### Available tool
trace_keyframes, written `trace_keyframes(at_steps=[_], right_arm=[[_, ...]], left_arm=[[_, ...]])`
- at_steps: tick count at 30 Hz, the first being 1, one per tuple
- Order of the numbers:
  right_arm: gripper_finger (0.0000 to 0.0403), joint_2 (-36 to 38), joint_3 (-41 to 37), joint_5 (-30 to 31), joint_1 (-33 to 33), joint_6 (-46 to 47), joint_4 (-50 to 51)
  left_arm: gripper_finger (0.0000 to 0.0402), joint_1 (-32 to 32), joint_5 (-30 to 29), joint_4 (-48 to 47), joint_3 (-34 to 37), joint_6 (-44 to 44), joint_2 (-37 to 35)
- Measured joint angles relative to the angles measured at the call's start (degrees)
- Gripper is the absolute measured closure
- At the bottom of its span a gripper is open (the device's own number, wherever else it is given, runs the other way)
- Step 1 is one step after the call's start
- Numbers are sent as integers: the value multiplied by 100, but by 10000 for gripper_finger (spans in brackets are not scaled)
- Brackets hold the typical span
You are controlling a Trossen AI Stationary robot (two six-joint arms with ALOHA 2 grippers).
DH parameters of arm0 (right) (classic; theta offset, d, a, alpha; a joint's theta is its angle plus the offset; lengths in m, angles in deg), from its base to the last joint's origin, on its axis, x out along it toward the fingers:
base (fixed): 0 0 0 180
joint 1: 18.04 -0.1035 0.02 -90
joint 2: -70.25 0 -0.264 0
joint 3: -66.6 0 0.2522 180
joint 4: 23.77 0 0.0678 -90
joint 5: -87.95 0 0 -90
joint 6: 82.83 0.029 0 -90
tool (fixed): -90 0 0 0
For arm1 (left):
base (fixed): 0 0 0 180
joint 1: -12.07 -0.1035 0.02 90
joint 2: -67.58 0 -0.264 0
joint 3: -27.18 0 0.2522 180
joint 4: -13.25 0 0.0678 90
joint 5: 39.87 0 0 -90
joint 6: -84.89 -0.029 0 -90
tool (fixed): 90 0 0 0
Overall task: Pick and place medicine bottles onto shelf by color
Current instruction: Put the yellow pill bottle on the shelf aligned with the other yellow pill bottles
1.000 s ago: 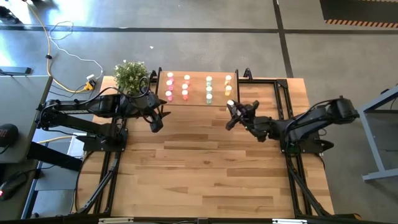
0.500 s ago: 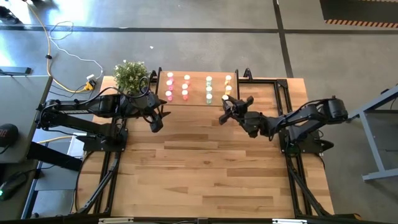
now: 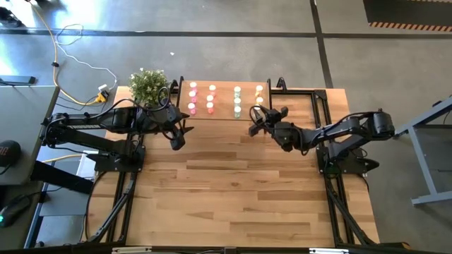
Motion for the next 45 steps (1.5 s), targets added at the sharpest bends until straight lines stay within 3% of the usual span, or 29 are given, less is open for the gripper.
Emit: trace_keyframes(at_steps=[11, 26, 41, 45], right_arm=[[292, 11, 11, 3, 46, -27, 168], [215, 7, 2, 11, 42, -197, 189], [213, 133, -9, 50, 12, -177, 180], [213, 133, -9, 411, -118, -195, 177]], left_arm=[[174, 0, 0, 0, 0, -139, 0], [174, 0, 0, 0, 0, -140, 0], [174, 1, 2, 2, 0, -139, 0], [174, 0, 2, 2, 0, -139, 0]])
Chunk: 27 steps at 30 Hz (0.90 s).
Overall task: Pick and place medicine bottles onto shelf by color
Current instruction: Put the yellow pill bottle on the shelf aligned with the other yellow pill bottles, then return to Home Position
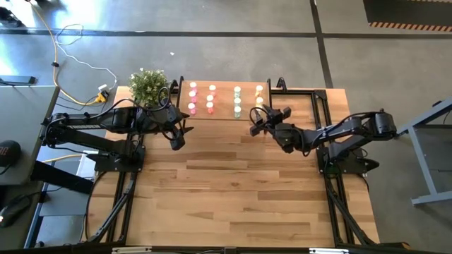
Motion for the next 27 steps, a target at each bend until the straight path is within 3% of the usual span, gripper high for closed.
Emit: trace_keyframes(at_steps=[10, 27], right_arm=[[213, 0, 0, 384, -136, -107, -50], [213, 126, 5, 402, -307, -196, -51]], left_arm=[[174, 2, 0, 0, -2, 0, 0], [174, 0, 11, 2, -1, 90, 0]])
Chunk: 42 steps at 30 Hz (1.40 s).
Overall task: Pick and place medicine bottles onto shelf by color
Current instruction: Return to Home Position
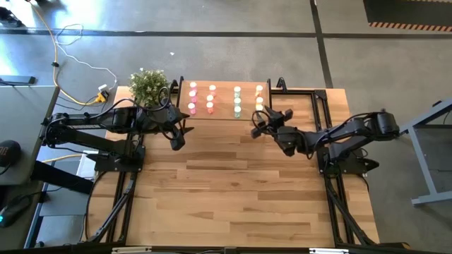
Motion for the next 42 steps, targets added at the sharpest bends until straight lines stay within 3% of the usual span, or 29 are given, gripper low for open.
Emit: trace_keyframes(at_steps=[14, 25, 29, 35, 42], right_arm=[[213, 1346, 1, -431, -392, -61, -4], [213, 2347, 1, -652, -561, -170, 157], [213, 2649, 3, -992, -543, -222, 260], [213, 2714, 3, -1732, -543, -256, 286], [213, 2709, 362, -1868, -543, -237, 829]], left_arm=[[174, 87, 849, 771, 123, 203, -178], [174, 471, 899, 3041, 1924, 431, -1429], [174, 503, 908, 3533, 2531, 623, -1842], [174, 503, 1177, 3761, 3093, 928, -2361], [174, 501, 1537, 4871, 3822, 726, -2735]])
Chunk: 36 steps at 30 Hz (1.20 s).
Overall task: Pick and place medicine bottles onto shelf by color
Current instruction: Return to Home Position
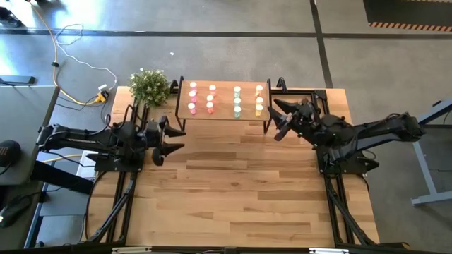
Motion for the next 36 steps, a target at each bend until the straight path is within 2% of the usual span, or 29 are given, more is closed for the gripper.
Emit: trace_keyframes(at_steps=[2, 6, 9, 14, 16, 19, 27, 31, 36], right_arm=[[213, 0, 391, -35, 0, -13, 659], [213, 0, 1329, -38, 0, 33, 2671], [213, 2, 1932, 188, 0, 284, 3815], [213, 68, 2395, 479, 2, 254, 4714], [213, 156, 2380, 685, 0, 318, 4993], [213, 344, 2144, 947, 0, 687, 5297], [213, 953, 1009, 985, 1, 1408, 5279], [213, 1444, 299, 1151, 2, 1748, 5226], [213, 2170, -587, 1071, 2, 1974, 4930]], left_arm=[[174, 0, -6, 311, 252, -51, -66], [174, -4, -3, 786, 726, -60, -175], [174, -9, -6, 1087, 1057, -61, -229], [174, -9, -9, 1780, 1566, -60, -242], [174, -11, -7, 1708, 1595, -58, -242], [174, -11, -7, 1634, 1586, -116, -233], [174, -13, -6, 1689, 1586, -451, -227], [174, -13, -7, 1668, 1586, -362, -205], [174, -13, -5, 1666, 1586, -362, -205]])
